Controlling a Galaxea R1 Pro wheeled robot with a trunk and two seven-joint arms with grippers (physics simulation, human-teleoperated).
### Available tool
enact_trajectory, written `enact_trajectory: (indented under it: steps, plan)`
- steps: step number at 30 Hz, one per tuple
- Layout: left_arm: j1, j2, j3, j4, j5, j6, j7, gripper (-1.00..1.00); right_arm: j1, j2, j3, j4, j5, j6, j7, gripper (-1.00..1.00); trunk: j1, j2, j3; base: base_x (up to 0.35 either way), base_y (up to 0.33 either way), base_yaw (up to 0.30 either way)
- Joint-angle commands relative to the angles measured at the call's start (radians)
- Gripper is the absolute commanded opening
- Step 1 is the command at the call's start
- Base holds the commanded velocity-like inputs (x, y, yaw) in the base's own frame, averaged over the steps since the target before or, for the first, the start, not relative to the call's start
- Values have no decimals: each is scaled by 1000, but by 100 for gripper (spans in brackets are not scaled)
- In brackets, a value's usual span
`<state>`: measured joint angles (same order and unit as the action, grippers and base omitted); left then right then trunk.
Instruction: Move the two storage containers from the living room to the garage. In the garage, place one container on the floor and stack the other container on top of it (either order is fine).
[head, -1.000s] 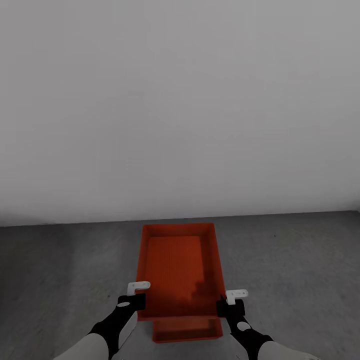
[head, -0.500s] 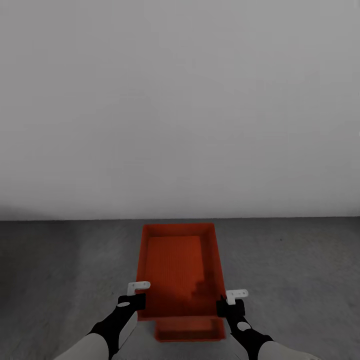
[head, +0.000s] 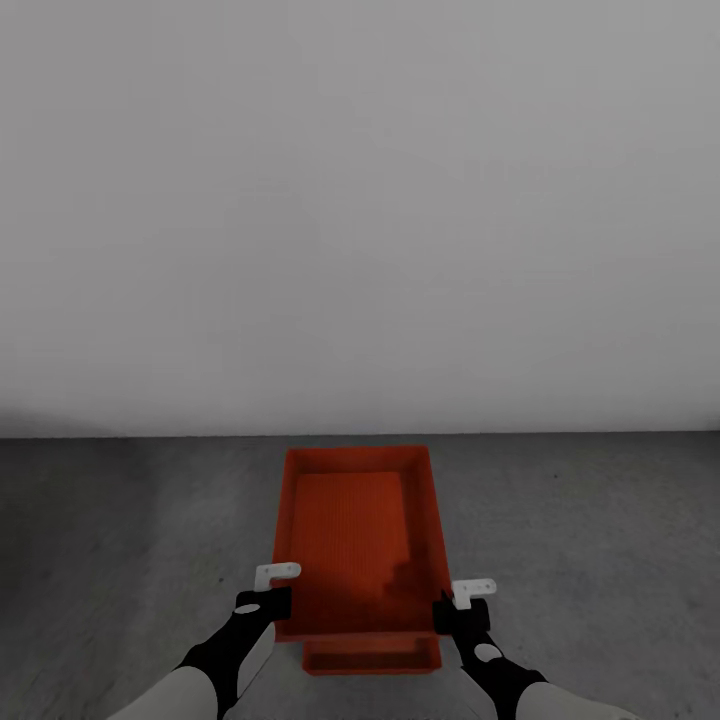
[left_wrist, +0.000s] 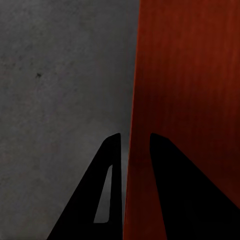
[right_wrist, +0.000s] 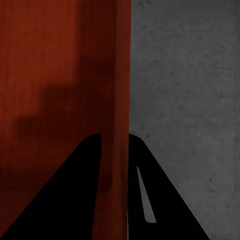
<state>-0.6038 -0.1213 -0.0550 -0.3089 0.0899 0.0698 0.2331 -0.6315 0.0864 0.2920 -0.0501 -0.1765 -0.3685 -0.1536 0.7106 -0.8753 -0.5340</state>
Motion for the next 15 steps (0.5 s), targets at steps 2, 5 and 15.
enact_trajectory:
  steps: [2, 5, 15]
  plan:
    - [-1, 1, 9, -4, 2, 6, 11, -100, -1, 0, -25, 3, -32, -9, -15, -100, 0, -1, -1, -1, -2, 0]
    - [-1, 1, 9, -4, 2, 6, 11, -100, -1, 0, -25, 3, -32, -9, -15, -100, 0, -1, -1, 0, 0, 0]
    - [-1, 1, 9, -4, 2, 6, 11, -100, -1, 0, -25, 3, -32, -7, -15, -100, 0, -1, -1, 0, 0, 0]
